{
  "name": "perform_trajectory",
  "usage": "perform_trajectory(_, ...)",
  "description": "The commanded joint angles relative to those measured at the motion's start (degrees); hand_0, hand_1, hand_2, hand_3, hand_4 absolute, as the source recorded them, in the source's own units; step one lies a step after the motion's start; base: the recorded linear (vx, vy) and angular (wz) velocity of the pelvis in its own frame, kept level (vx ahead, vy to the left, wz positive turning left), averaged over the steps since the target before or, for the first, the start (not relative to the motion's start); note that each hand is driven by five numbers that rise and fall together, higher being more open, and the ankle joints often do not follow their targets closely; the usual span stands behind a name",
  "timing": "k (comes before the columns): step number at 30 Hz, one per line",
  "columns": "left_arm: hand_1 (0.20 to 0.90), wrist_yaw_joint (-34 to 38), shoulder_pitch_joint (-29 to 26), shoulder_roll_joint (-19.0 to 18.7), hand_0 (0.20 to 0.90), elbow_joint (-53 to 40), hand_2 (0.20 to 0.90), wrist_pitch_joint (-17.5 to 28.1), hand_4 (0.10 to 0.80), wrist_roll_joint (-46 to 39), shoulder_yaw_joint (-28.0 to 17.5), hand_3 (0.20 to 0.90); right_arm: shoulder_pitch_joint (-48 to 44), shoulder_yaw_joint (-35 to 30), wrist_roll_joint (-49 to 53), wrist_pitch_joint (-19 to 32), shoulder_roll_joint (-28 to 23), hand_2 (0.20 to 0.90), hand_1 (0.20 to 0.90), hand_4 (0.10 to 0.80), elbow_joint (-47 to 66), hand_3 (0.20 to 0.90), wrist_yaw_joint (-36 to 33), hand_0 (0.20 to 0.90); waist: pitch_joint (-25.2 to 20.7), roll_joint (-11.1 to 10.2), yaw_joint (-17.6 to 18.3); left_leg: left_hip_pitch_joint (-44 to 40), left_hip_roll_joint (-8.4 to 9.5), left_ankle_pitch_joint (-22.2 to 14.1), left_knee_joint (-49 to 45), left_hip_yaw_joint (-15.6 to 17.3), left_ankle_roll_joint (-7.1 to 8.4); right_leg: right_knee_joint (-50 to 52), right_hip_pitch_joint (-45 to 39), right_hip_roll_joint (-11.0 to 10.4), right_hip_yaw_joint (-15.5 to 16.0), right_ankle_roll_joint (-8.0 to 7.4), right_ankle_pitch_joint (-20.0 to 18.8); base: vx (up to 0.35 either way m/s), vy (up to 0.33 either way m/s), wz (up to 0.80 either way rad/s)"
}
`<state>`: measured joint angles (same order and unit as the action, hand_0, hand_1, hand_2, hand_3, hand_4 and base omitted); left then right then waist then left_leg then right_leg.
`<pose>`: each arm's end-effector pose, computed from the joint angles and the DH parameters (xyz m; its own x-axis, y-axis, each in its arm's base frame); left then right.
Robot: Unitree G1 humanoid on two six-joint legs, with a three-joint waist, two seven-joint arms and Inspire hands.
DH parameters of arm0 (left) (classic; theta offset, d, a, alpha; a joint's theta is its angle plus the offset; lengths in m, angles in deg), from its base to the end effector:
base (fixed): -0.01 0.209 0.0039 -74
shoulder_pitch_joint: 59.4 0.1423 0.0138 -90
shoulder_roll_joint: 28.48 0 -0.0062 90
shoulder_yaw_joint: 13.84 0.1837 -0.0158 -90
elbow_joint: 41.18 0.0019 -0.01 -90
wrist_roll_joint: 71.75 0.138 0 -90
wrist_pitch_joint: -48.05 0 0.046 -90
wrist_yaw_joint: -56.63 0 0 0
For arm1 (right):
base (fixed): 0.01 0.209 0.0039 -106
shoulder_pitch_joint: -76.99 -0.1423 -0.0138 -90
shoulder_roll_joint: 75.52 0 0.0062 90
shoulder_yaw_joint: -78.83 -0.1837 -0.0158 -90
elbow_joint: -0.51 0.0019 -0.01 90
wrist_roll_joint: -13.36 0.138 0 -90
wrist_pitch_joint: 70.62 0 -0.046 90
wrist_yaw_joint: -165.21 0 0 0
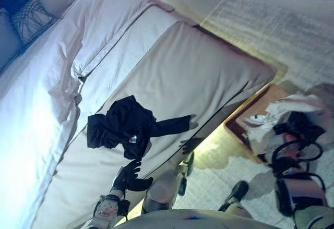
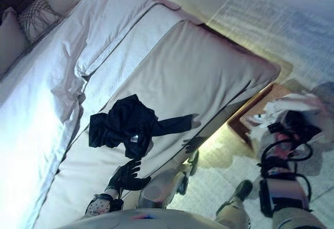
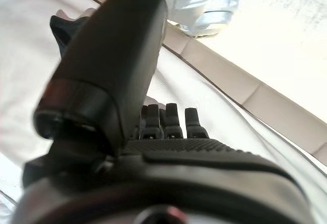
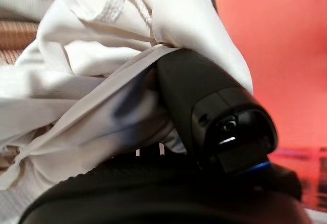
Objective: Pick up the clothes from the bed and place them into the basket
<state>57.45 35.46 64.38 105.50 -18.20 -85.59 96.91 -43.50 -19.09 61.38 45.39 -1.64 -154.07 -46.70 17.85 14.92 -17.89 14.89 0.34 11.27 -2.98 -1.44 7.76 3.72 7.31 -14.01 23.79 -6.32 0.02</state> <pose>0.0903 0.1878 -0.1015 0.7632 -0.0411 -0.6448 0.1305 0.9872 0.0916 0.2535 -0.3285 0.0523 0.3681 -0.9151 -0.1646 0.9090 0.3169 0.2707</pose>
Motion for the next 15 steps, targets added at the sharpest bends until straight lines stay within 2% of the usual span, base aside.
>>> perform_trajectory(1,0.900,0.92,0.01,-4.36,0.900,-4.62,0.900,4.09,0.800,-3.35,1.03,0.900,-8.38,2.75,-7.24,1.97,-8.46,0.300,0.300,0.100,6.26,0.200,-0.91,0.300,5.05,-0.15,0.40,9.56,2.79,-5.15,-8.67,-0.30,-2.79,13.09,4.01,-3.15,1.72,2.58,5.93,-0.109,0.052,-0.05)
perform_trajectory(4,0.900,0.04,0.40,-5.17,0.900,-6.24,0.900,4.76,0.800,-4.21,0.67,0.900,-11.36,3.84,-7.44,0.96,-10.32,0.300,0.300,0.100,5.79,0.200,-1.11,0.300,6.66,0.49,0.47,11.99,2.77,-5.60,-10.42,0.06,-3.61,16.68,8.73,-3.93,0.45,2.64,6.48,-0.139,0.005,-0.06)
perform_trajectory(8,0.900,-0.51,0.58,-6.38,0.900,-7.84,0.900,5.07,0.800,-4.20,-0.78,0.900,-14.27,5.46,-6.87,-1.63,-11.45,0.300,0.300,0.100,6.43,0.200,-0.90,0.300,9.60,-0.05,1.18,17.31,2.63,-9.38,-19.35,1.12,-5.72,27.21,17.75,-5.59,-2.45,3.72,8.77,-0.112,0.001,0.00)
perform_trajectory(9,0.900,-0.58,0.58,-6.45,0.900,-7.89,0.900,5.06,0.800,-4.21,-0.88,0.900,-14.35,5.50,-6.85,-1.93,-11.42,0.300,0.300,0.100,6.52,0.200,-0.86,0.300,9.65,-0.15,1.17,17.62,2.63,-9.59,-19.73,1.22,-5.79,27.68,18.18,-5.68,-2.64,3.75,8.95,-0.025,0.024,0.07)
perform_trajectory(12,0.900,-0.74,0.69,-7.39,0.900,-9.78,0.900,5.09,0.800,-6.06,-0.84,0.900,-14.76,5.96,-6.50,-5.95,-11.78,0.300,0.300,0.100,6.19,0.200,0.54,0.300,11.08,-0.31,1.63,20.64,2.79,-12.29,-25.60,1.50,-7.42,35.21,23.16,-6.70,-5.20,4.40,11.30,0.010,0.046,-0.01)
perform_trajectory(15,0.900,-1.57,0.54,-8.34,0.900,-11.86,0.900,5.04,0.800,-7.98,-0.66,0.900,-16.79,6.38,-5.21,-9.38,-13.86,0.300,0.300,0.100,3.27,0.200,2.97,0.300,11.90,-0.07,1.68,23.07,3.20,-13.68,-28.89,1.78,-8.36,39.75,27.54,-7.70,-7.25,4.15,12.21,0.002,0.037,-0.03)
